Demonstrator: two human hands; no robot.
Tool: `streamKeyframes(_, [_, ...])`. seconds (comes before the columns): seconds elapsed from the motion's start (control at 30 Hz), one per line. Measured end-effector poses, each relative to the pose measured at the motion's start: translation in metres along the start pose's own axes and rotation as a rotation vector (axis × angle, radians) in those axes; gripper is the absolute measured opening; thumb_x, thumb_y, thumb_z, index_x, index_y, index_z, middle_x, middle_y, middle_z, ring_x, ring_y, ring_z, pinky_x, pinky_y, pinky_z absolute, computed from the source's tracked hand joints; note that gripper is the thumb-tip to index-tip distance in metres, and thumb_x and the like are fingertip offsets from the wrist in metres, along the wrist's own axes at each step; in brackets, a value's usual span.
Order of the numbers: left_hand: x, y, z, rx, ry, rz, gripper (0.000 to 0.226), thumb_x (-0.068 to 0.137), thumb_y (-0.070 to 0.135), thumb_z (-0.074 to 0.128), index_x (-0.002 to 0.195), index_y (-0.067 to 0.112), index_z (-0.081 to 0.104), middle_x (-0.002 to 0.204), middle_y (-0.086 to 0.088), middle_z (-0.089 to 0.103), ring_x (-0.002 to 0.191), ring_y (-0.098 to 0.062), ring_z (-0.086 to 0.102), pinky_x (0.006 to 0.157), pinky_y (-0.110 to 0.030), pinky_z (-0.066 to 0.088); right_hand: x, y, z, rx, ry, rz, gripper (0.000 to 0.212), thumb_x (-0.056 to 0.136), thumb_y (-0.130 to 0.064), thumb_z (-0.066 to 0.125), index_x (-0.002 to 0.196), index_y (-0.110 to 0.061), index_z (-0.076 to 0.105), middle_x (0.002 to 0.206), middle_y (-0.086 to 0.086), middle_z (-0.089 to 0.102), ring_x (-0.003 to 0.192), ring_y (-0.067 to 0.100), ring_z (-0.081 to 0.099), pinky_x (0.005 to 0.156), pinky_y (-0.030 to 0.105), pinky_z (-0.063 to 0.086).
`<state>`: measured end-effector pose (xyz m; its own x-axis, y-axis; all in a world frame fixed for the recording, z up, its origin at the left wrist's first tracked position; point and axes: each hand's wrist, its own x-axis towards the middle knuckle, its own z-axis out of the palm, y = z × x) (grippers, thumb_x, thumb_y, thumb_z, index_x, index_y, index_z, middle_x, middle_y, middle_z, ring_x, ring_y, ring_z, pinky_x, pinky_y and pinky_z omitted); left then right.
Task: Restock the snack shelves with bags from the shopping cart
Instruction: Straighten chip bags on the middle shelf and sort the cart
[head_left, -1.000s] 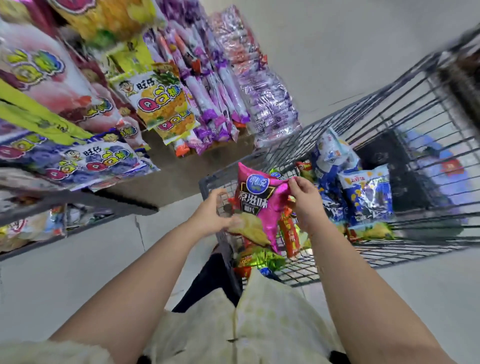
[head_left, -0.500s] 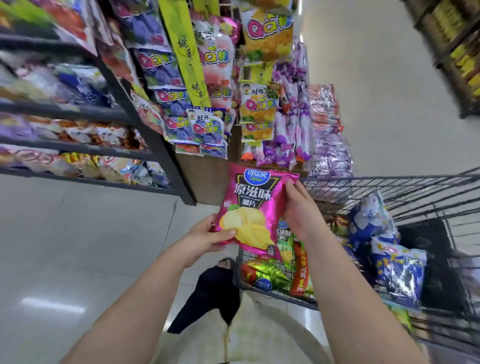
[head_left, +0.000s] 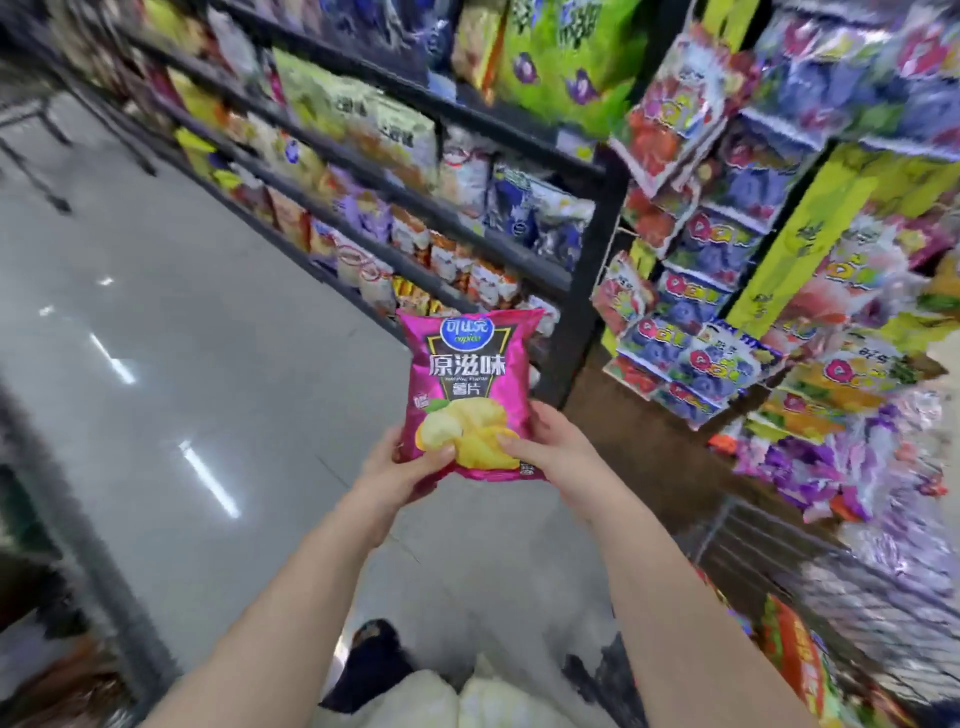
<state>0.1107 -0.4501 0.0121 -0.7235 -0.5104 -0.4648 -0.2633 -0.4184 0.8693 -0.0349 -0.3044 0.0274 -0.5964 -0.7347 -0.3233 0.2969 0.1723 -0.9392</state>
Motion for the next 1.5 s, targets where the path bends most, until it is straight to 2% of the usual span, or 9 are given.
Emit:
streamKeyframes(0.17, [0.036,0.072,-0.108,-0.02,0.083,0.109,0.055,0.071,0.019,0.084,0.119,0.023,0.057,0.093,0.008,0.07,0.073,-0.003,0.067,0.063,-0.018,0.051,0.086,-0.045,0.11,0.047,-0.039,-0.069,0.039,0.084,0.0,0.069,0.118,-0.018,0.06,0.113,-0.002,0.071,0.105,0.014,0.066,0.089,0.026,0.054])
streamKeyframes(0.33, [0.078,0.131,-0.198,-0.042,0.182,0.179,0.021,0.091,0.028,0.067,0.11,0.024,0.06,0.088,0.004,0.07,0.068,-0.005,0.067,0.073,-0.028,0.053,0.162,-0.077,0.192,0.082,-0.065,-0.092,0.046,0.081,0.0,0.072,0.122,-0.013,0.059,0.105,-0.008,0.073,0.101,0.009,0.068,0.09,0.027,0.053])
streamKeyframes(0.47, [0.108,0.157,-0.244,-0.065,0.255,0.195,0.034,0.092,0.022,0.066,0.125,0.017,0.06,0.097,-0.002,0.072,0.082,-0.017,0.069,0.088,-0.04,0.056,0.207,-0.092,0.232,0.038,-0.075,-0.106,0.043,0.082,0.003,0.069,0.119,-0.017,0.061,0.105,-0.005,0.074,0.098,0.011,0.069,0.08,0.022,0.054])
streamKeyframes(0.73, [0.189,0.234,-0.28,-0.059,0.313,0.281,0.026,0.092,0.02,0.067,0.117,0.02,0.061,0.085,0.008,0.074,0.075,-0.008,0.07,0.073,-0.025,0.057,0.312,-0.154,0.265,-0.002,0.005,-0.206,0.041,0.078,0.006,0.073,0.113,-0.013,0.061,0.098,-0.003,0.074,0.089,0.012,0.07,0.08,0.026,0.058])
streamKeyframes(0.9, [0.252,0.321,-0.298,0.068,0.397,0.457,0.033,0.09,0.021,0.069,0.122,0.017,0.061,0.099,-0.001,0.069,0.081,-0.007,0.066,0.064,-0.013,0.05,0.404,-0.214,0.282,-0.017,-0.036,-0.274,0.043,0.079,0.0,0.074,0.118,-0.008,0.059,0.111,0.01,0.071,0.092,0.017,0.069,0.077,0.026,0.057])
streamKeyframes(1.13, [0.34,0.446,-0.331,0.06,0.481,0.549,0.037,0.089,0.024,0.071,0.123,0.017,0.06,0.116,-0.016,0.067,0.105,-0.031,0.066,0.09,-0.041,0.056,0.535,-0.32,0.313,-0.045,-0.169,-0.377,0.038,0.08,0.001,0.073,0.109,-0.019,0.06,0.108,0.001,0.071,0.094,0.009,0.068,0.089,0.026,0.055])
streamKeyframes(1.27, [0.387,0.513,-0.353,0.027,0.502,0.581,0.032,0.09,0.021,0.07,0.12,0.016,0.061,0.109,-0.009,0.07,0.094,-0.021,0.069,0.083,-0.031,0.057,0.602,-0.372,0.337,-0.107,-0.189,-0.424,0.036,0.08,-0.004,0.075,0.107,-0.023,0.06,0.107,-0.002,0.071,0.098,0.01,0.068,0.092,0.029,0.052])
streamKeyframes(1.4, [0.442,0.578,-0.381,0.045,0.477,0.618,0.052,0.081,0.038,0.076,0.126,0.016,0.062,0.107,-0.006,0.072,0.094,-0.02,0.07,0.092,-0.041,0.056,0.656,-0.423,0.364,-0.106,-0.145,-0.509,0.032,0.082,-0.006,0.074,0.101,-0.028,0.059,0.088,-0.016,0.071,0.08,-0.004,0.069,0.071,0.013,0.053])
streamKeyframes(1.5, [0.478,0.621,-0.401,0.098,0.439,0.65,0.038,0.086,0.039,0.072,0.118,0.021,0.062,0.107,0.001,0.072,0.099,-0.016,0.069,0.091,-0.035,0.054,0.69,-0.45,0.38,-0.11,-0.088,-0.55,0.033,0.082,-0.011,0.075,0.108,-0.025,0.059,0.099,-0.011,0.071,0.082,-0.002,0.069,0.07,0.013,0.053])
